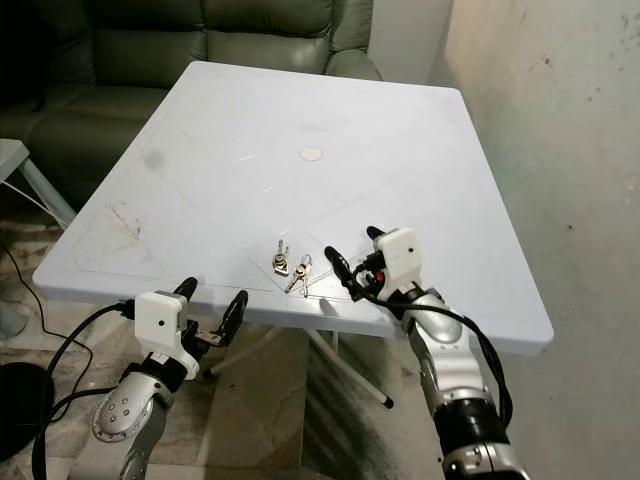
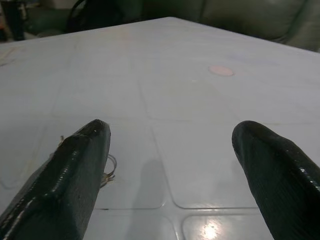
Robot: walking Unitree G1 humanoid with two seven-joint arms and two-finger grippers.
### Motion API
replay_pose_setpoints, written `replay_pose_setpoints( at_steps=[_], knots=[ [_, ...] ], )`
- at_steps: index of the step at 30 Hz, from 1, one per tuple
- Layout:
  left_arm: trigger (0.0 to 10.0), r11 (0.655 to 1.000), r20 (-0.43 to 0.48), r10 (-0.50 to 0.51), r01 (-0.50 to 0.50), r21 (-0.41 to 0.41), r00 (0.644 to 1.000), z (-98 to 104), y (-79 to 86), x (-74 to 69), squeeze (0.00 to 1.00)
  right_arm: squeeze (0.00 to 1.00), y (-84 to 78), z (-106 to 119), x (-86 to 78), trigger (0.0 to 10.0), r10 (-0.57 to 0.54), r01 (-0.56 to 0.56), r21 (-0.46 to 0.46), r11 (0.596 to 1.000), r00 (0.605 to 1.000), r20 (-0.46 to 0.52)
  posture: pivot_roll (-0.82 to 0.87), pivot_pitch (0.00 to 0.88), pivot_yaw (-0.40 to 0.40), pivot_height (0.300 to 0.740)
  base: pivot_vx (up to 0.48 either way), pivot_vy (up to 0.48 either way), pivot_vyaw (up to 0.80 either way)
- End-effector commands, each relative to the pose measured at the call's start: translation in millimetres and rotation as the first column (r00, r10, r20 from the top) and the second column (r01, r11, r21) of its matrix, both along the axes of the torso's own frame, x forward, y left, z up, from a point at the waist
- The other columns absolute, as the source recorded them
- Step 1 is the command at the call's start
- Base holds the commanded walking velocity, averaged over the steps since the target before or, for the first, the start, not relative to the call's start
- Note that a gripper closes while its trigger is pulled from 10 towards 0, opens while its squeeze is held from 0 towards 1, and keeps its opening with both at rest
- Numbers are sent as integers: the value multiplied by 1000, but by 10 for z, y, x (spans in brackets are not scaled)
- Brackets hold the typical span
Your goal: Hang keys on a hook
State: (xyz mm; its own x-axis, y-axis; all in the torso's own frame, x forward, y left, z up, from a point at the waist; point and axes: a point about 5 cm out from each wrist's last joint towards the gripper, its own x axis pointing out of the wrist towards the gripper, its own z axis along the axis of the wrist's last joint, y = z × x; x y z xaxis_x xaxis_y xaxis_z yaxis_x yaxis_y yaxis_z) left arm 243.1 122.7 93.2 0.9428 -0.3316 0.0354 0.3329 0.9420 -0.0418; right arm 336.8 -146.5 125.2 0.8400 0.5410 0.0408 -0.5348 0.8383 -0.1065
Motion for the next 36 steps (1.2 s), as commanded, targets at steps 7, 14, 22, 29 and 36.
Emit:
replay_pose_setpoints(
  at_steps=[7, 14, 22, 29, 36],
  knots=[
    [10000, 998, -6, -65, 65, 19, 998, 10, -92, -129, 0, 0, 93, 5, 60, 10000, 96, -96, -36, 995, 995, -9, 58, 169, -54, 740, 0, 0, 0],
    [10000, 998, -18, -66, 66, 9, 998, 7, -139, -200, 0, 0, 300, 25, 104, 10000, 200, -200, -49, 978, 980, -22, 69, 189, -66, 740, 0, 0, 0],
    [10000, 998, -33, -57, 57, 0, 998, 5, -152, -259, 0, 0, 511, 85, 104, 10000, 295, -295, -18, 955, 955, 1, 77, 204, -75, 740, 0, 0, 0],
    [10000, 999, -38, -53, 53, -1, 998, 5, -150, -278, 0, 0, 652, 94, 44, 6353, 358, -358, 27, 933, 934, 10, 82, 210, -76, 740, 0, 0, 0],
    [10000, 999, -45, -49, 50, 0, 998, 7, -145, -294, 0, 0, 864, 64, -117, 0, 453, -454, 62, 889, 891, 26, 85, 213, -76, 740, 0, 0, 0]
  ],
)
